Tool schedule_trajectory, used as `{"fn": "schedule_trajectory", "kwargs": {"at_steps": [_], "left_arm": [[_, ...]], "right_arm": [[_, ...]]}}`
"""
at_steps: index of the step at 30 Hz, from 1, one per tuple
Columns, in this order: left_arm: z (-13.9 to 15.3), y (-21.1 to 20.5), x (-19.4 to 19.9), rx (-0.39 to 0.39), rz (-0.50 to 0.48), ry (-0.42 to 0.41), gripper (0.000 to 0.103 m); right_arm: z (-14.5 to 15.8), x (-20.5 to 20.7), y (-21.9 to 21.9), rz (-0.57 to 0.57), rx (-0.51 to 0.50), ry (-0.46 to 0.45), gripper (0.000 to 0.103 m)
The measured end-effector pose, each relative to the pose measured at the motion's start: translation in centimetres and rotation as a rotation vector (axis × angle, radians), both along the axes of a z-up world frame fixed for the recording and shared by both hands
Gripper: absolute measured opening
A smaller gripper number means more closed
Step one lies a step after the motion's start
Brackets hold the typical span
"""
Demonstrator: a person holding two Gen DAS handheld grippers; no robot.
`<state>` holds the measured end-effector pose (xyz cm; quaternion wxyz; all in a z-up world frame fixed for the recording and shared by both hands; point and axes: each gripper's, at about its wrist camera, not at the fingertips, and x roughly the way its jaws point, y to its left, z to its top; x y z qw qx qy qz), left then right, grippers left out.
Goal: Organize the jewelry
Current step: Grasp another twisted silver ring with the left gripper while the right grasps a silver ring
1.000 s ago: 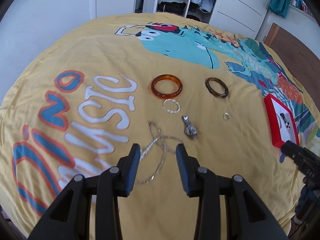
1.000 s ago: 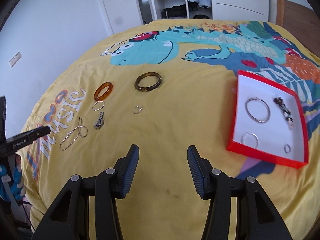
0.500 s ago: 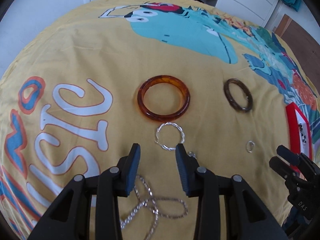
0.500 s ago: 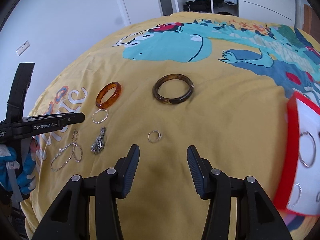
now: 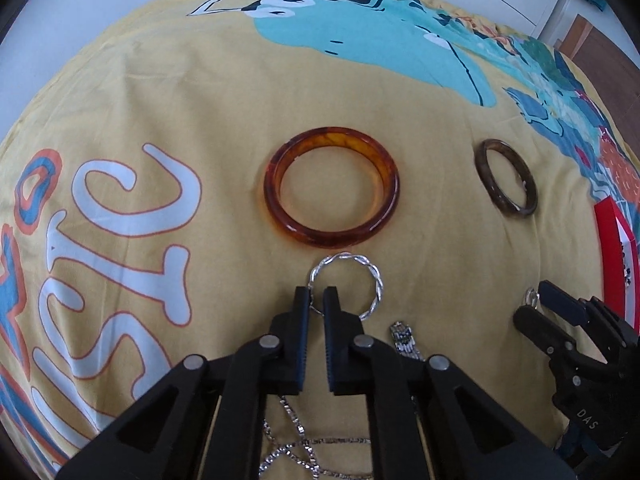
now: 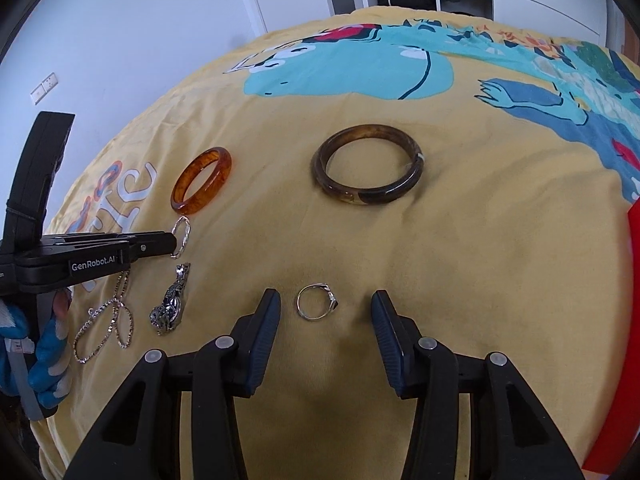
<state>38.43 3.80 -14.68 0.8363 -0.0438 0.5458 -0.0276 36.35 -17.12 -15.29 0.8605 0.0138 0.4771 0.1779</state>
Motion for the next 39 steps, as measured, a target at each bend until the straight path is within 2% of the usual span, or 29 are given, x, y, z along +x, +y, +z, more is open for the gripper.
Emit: {"fn": "schedule_trajectory", "kwargs": {"at_steps": [8, 10, 14, 34, 39], "left_arm": [[-0.1, -0.2, -0.2, 0.022, -0.017, -0.009, 0.003], [0.0, -0.2, -0.2, 0.026, -0.017, -0.011, 0.002], [0.1, -0.3, -0.1, 0.029, -0.012, -0.015, 0.001], [2.4, -0.1, -1.4, 0.018, -0.018, -0.07, 0.0], [1.9, 0.5, -1.0, -0.026, 0.015, -0.038, 0.0]], "right_arm": [[-0.5, 0.0, 0.5, 0.023, -0.034, -0.024, 0.04], [-0.4, -0.1, 0.5, 0.027, -0.051, -0.035, 0.036], [-0.4, -0.2, 0.4, 0.027, -0.058, -0.041, 0.021], [2.3, -1.8, 0.1, 0.026, -0.024, -0.072, 0.02], [2.4, -1.9, 0.1, 0.024, -0.021, -0.074, 0.02]]}}
